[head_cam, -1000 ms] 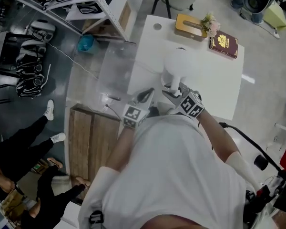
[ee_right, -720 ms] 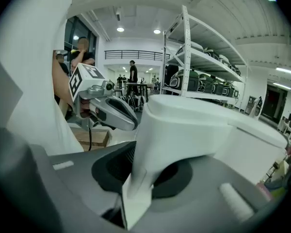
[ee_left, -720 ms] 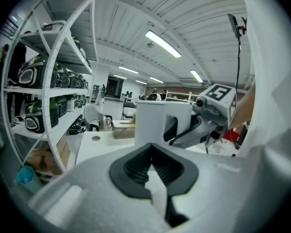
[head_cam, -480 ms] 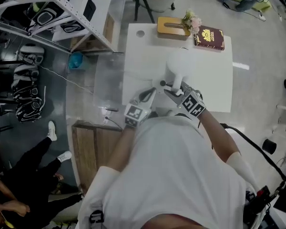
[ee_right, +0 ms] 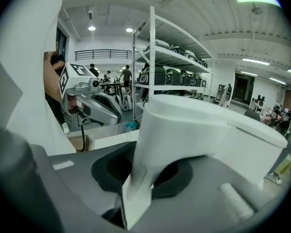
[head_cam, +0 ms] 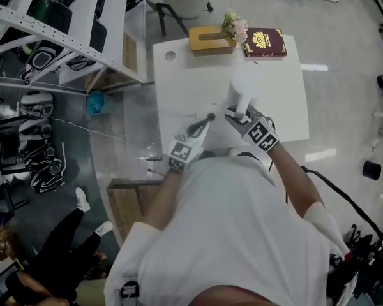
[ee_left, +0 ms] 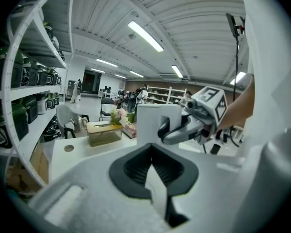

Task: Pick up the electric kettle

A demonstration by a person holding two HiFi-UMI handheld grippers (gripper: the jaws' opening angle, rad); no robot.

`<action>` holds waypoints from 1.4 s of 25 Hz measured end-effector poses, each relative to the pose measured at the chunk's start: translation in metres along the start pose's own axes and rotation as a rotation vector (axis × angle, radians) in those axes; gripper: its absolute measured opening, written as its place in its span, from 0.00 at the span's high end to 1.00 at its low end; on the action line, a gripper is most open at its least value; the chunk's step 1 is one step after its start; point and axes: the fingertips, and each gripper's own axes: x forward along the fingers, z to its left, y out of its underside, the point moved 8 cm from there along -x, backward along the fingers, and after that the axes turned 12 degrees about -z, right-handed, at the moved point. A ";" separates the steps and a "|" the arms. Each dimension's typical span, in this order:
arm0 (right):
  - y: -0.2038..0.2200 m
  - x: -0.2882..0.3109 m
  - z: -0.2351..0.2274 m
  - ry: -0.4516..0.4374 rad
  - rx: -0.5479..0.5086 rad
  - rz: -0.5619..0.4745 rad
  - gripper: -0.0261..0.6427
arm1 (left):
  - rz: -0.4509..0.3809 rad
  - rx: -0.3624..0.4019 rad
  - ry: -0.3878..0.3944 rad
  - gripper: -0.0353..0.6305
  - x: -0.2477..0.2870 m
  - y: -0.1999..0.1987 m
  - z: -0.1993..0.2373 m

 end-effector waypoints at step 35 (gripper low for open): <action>0.066 0.014 -0.034 0.208 0.142 0.081 0.83 | 0.130 0.002 0.168 0.95 0.035 0.003 0.032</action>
